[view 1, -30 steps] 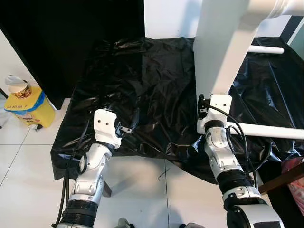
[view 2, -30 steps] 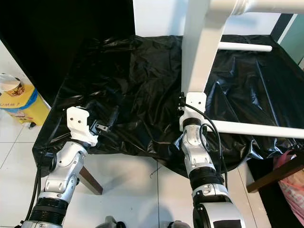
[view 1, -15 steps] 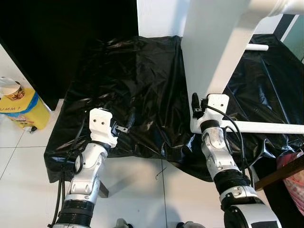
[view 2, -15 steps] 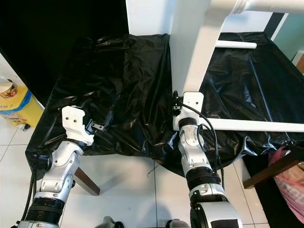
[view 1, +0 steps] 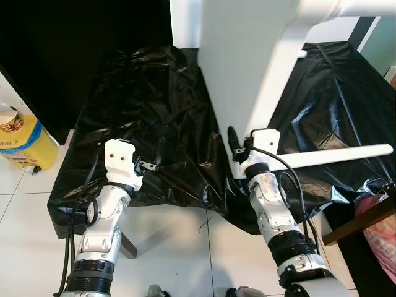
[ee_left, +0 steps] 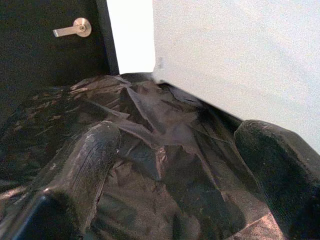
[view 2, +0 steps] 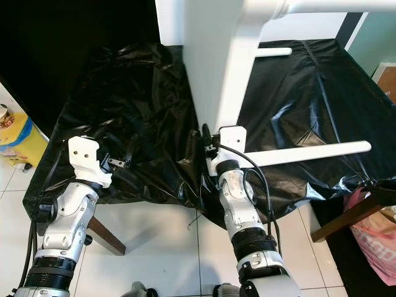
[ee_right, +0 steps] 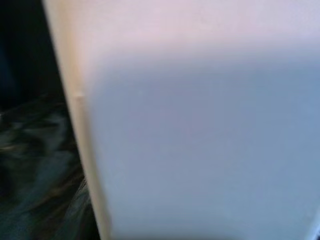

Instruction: Building children table

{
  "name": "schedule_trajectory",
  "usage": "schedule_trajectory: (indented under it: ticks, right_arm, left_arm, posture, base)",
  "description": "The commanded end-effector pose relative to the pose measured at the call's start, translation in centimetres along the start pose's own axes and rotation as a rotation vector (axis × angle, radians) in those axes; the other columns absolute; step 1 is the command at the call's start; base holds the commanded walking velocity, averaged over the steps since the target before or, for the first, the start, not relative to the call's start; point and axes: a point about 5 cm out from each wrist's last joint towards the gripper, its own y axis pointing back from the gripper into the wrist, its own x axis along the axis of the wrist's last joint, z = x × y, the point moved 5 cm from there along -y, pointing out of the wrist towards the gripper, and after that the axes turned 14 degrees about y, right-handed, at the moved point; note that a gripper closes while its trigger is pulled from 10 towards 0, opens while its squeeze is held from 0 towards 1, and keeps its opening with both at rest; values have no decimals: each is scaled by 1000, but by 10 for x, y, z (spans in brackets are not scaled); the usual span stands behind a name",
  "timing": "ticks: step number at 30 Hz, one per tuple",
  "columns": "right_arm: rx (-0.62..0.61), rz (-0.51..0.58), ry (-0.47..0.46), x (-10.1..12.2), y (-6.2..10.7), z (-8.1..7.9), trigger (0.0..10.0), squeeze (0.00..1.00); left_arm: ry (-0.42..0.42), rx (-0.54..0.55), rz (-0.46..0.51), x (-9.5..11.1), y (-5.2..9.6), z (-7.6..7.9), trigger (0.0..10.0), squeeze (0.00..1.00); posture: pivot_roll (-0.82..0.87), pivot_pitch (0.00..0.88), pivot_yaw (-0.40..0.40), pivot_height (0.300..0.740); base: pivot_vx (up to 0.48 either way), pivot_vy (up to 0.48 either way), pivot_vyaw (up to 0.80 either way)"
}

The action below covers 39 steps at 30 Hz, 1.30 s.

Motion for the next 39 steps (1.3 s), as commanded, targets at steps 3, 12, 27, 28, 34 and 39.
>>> schedule_trajectory:
  ticks: [3,12,27,28,34,39]
  right_arm:
    - [203,133,-61,32,-5,-49,0,0]
    - [272,173,-99,48,-13,-76,0,0]
    - [200,142,-81,38,-13,-58,10000,1000]
    - [200,142,-81,38,-13,-58,10000,1000]
    - [203,161,-77,40,-2,-46,10000,1000]
    - [194,154,-44,39,9,-34,10000,0]
  left_arm:
    - [5,0,-2,-1,2,-1,10000,0]
    - [3,7,1,0,4,-2,10000,0]
    - [5,7,0,0,6,-1,10000,0]
    - [5,7,0,0,6,-1,10000,0]
    - [12,-5,-4,-1,8,4,10000,0]
    - [16,-20,-13,-3,10,8,10000,0]
  posture:
    - [41,70,-19,740]
    - [54,62,-26,740]
    - [61,73,-24,740]
    - [61,73,-24,740]
    - [59,80,-27,740]
    - [54,85,-31,740]
  base:
    - [0,0,0]
    - [0,0,0]
    - [0,0,0]
    - [0,0,0]
    - [0,0,0]
    - [0,0,0]
